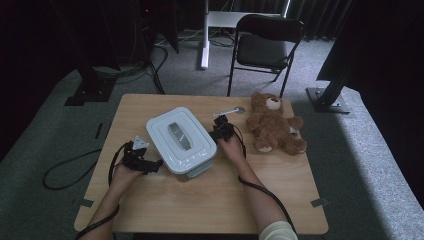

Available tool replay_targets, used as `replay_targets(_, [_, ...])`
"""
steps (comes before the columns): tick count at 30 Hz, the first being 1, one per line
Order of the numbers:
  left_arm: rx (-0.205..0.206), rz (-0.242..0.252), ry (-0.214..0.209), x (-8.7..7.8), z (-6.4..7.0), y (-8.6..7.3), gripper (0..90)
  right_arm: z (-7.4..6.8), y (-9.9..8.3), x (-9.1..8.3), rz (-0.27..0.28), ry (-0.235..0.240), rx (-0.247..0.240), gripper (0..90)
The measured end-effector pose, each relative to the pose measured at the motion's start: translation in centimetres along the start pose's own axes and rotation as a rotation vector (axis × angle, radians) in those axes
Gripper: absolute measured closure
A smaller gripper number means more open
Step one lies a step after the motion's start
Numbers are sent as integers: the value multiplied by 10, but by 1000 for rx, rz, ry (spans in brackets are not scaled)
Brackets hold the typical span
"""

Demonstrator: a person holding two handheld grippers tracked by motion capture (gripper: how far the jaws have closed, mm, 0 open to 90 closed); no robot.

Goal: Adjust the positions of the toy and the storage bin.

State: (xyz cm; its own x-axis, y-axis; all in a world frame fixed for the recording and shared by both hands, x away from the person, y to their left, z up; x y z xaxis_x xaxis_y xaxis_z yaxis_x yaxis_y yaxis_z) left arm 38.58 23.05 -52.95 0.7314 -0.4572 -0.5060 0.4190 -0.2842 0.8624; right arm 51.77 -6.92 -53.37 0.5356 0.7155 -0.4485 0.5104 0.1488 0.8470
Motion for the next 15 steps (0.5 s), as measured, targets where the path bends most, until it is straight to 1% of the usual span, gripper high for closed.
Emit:
replay_targets(2, [-4,-2,-7,-1,1,1,5,1,-2,-1,14,17,14,140])
replay_targets(4, [9,-6,-9,-2,3,2,5,0,-3,-3,18,22,18,150])
replay_targets(5, [9,-6,-9,-2,3,2,5,0,-3,-3,18,22,18,150])
replay_targets(6, [18,-6,-9,-3,6,4,5,0,-4,-4,17,25,20,155])
replay_targets(8, [21,-6,-18,-4,9,4,5,-2,-7,-8,24,29,9,162])
replay_targets(11, [41,-13,-22,-5,14,5,5,-3,-11,-14,32,36,0,170])
replay_targets(15, [48,-16,-25,-5,18,6,5,-4,-14,-20,35,51,0,199])
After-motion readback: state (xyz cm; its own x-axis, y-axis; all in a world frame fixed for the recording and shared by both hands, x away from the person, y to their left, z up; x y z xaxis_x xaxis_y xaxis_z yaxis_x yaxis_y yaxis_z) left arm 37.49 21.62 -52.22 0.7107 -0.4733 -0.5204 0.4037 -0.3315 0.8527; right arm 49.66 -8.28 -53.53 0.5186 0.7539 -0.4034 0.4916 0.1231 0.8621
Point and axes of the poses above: each handheld gripper's, and its own axes: x roughly forward along the jaws, y roughly out of its top, z roughly to its right, the point moved 2 cm from there along x, roughly forward along the jaws, and after that the axes turned 13 degrees about z, right-handed, at the moved point
